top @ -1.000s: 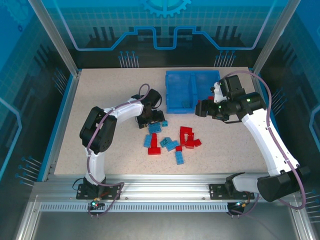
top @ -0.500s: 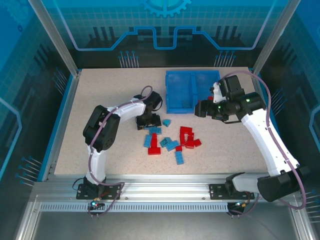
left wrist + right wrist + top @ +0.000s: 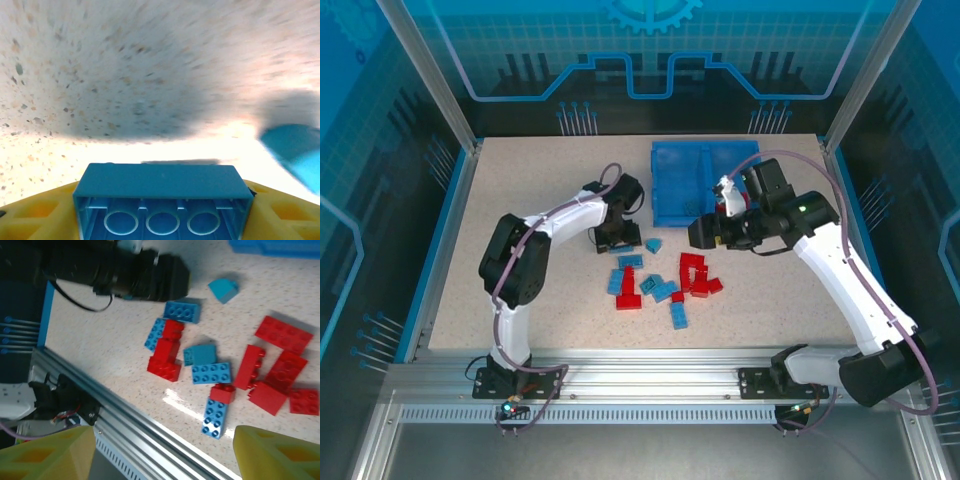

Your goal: Sort the legos into containers by color

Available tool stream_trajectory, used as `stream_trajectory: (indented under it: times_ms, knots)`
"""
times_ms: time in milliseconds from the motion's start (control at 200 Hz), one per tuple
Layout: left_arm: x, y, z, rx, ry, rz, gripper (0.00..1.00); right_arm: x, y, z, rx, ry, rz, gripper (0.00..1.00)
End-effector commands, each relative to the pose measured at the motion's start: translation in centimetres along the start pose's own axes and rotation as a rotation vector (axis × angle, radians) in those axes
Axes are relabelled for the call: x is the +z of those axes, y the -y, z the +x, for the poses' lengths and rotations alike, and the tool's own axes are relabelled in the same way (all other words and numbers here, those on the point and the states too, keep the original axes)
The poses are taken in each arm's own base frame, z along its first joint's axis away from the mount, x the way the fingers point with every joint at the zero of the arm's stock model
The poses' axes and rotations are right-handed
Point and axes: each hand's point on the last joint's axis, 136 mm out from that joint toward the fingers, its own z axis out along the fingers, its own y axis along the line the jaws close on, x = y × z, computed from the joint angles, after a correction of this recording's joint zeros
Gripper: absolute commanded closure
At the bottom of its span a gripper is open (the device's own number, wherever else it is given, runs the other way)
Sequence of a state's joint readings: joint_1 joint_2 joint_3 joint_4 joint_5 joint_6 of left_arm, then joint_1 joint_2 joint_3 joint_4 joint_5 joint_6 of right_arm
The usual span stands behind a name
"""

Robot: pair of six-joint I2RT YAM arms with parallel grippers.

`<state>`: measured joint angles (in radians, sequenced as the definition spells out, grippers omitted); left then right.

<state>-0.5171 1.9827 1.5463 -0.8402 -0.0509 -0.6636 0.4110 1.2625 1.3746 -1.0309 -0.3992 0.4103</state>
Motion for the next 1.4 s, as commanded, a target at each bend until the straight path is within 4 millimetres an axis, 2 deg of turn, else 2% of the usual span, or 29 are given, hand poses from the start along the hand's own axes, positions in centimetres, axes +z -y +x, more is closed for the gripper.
stream_trajectory:
  times_ms: [0, 100, 190, 435, 565, 685, 875, 1025, 1176, 1396]
  knots:
    - [-7.5, 6.1, -1.8, 0.051, 0.129, 0.199, 0.53, -0.5, -0.9, -0.1, -0.025, 0.035, -0.023, 0.25]
    - [-10.0, 9.8, -3.3, 0.106, 0.199, 0.259, 0.53, -1.0, 0.3, -0.8, 0.009, 0.093, 0.044, 0.24]
    - [-10.7, 12.7, -4.8, 0.149, 0.253, 0.286, 0.53, -1.2, 0.8, -1.0, 0.026, 0.112, 0.068, 0.24]
    - [-8.1, 16.1, -8.3, 0.228, 0.285, 0.234, 0.55, -1.8, 1.7, -0.4, 0.049, 0.118, 0.112, 0.24]
    - [-6.4, 16.4, -9.1, 0.263, 0.277, 0.190, 0.53, -2.3, 2.2, 0.1, 0.056, 0.132, 0.133, 0.24]
    - [-5.8, 16.9, -9.5, 0.279, 0.287, 0.194, 0.50, -2.5, 2.6, 0.5, 0.066, 0.137, 0.141, 0.24]
    - [-4.0, 15.8, -9.6, 0.282, 0.259, 0.166, 0.44, -2.6, 2.8, 0.6, 0.072, 0.138, 0.147, 0.24]
    - [-3.6, 15.7, -9.5, 0.293, 0.249, 0.161, 0.31, -2.4, 2.9, 0.5, 0.076, 0.135, 0.146, 0.24]
    - [-4.0, 16.0, -9.4, 0.290, 0.250, 0.183, 0.26, -2.1, 2.9, 0.1, 0.077, 0.130, 0.148, 0.24]
    - [-6.5, 16.5, -9.9, 0.299, 0.298, 0.218, 0.17, -1.6, 3.4, 0.2, 0.089, 0.121, 0.156, 0.24]
